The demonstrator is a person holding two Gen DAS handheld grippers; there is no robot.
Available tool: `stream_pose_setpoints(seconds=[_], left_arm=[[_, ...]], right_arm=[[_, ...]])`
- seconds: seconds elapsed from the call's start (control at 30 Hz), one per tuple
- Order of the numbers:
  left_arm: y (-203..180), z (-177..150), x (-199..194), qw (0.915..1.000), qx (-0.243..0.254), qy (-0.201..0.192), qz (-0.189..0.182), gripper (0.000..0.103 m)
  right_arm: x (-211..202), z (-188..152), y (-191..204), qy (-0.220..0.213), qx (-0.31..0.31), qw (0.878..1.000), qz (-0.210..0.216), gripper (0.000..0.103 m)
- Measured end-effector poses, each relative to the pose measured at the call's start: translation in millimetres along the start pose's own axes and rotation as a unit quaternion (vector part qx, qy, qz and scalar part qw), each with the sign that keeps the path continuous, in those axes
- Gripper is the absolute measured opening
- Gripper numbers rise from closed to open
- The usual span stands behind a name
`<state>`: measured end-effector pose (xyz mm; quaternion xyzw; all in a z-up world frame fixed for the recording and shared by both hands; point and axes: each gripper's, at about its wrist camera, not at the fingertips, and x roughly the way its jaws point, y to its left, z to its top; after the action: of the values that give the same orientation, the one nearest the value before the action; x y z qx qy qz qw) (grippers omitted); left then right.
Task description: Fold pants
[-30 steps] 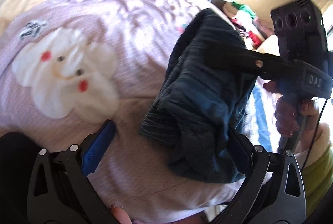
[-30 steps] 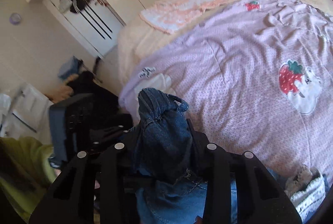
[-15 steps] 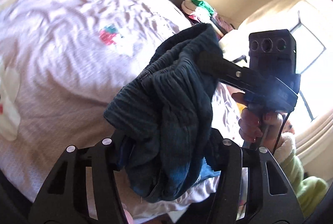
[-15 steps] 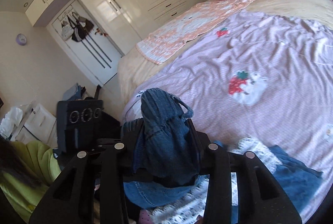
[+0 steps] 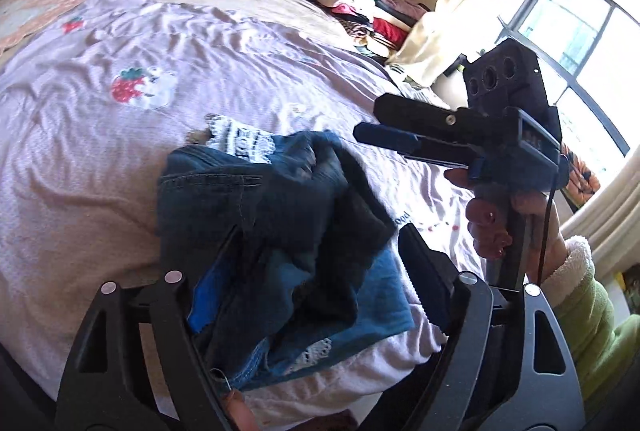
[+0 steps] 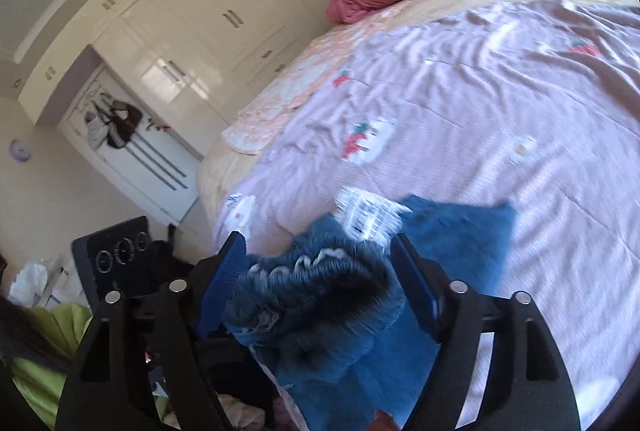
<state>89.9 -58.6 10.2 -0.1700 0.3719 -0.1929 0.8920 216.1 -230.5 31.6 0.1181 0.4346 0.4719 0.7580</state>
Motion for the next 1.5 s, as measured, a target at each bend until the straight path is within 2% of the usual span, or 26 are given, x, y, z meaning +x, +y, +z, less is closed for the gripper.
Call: stream_pose_setpoints(seconds=[0.13,0.27,0.37,0.47,0.57,0.6,0.67,0.8,0.93,1.0,1.07,1.1,1.17,1.37,1.5], left_arm=[[-19.3,-14.2,10.9,0.9993,0.026,0.025,-0.013,0.077],[-34.2,-30.2,19.2,0.9974,0.052,0.048,-0.013,0.08],[-43.7,-39.2,22.8,0.995,0.078,0.061,-0.004,0.082],[-41.7,-40.2,17.4,0.9951,0.077,0.062,-0.009,0.082],[-34.1,-34.3,-2.0,0.9965,0.07,0.046,-0.01,0.085],[-31.4,-32.3,-8.4,0.997,0.067,0.038,-0.005,0.088],[-23.9,-27.0,-20.9,0.9974,0.065,0.024,0.021,0.09],[-3.0,-13.0,-25.8,0.9953,0.049,0.013,0.083,0.091],[11.9,0.4,-9.8,0.9918,0.041,0.024,0.119,0.091],[16.2,3.7,-4.2,0.9907,0.043,0.027,0.127,0.091],[18.7,5.2,-1.0,0.9903,0.043,0.032,0.128,0.091],[19.3,5.9,0.5,0.9903,0.042,0.034,0.127,0.091],[18.2,6.3,1.8,0.9898,0.047,0.037,0.13,0.091],[16.9,9.8,-1.0,0.9896,0.05,0.031,0.131,0.092],[13.8,12.1,-4.1,0.9896,0.052,0.026,0.131,0.093]], right_arm=[[-8.2,-19.6,-6.1,0.011,0.019,0.999,-0.049,0.083],[-0.6,-31.3,-3.8,0.025,0.033,0.997,-0.068,0.094],[14.3,-34.5,-0.7,0.046,0.035,0.994,-0.09,0.094],[31.9,-37.7,2.1,0.071,0.022,0.989,-0.128,0.094],[41.8,-44.5,7.0,0.073,-0.006,0.988,-0.133,0.051],[42.0,-46.2,9.5,0.071,-0.02,0.987,-0.14,0.045],[35.9,-47.9,14.1,0.056,-0.035,0.988,-0.137,0.04],[15.0,-40.8,24.2,0.006,-0.055,0.993,-0.108,0.04],[22.6,-46.8,2.9,0.03,-0.033,0.989,-0.141,0.04],[24.2,-52.2,-5.2,0.033,-0.023,0.989,-0.145,0.04],[23.3,-56.3,-12.4,0.024,-0.007,0.99,-0.137,0.045],[22.6,-57.6,-14.3,0.02,-0.001,0.99,-0.138,0.051],[20.6,-59.7,-14.0,0.015,0.004,0.99,-0.139,0.053],[-0.6,-60.9,10.2,-0.018,-0.019,0.986,-0.166,0.073],[-17.0,-65.3,27.6,-0.041,-0.034,0.982,-0.181,0.077]])
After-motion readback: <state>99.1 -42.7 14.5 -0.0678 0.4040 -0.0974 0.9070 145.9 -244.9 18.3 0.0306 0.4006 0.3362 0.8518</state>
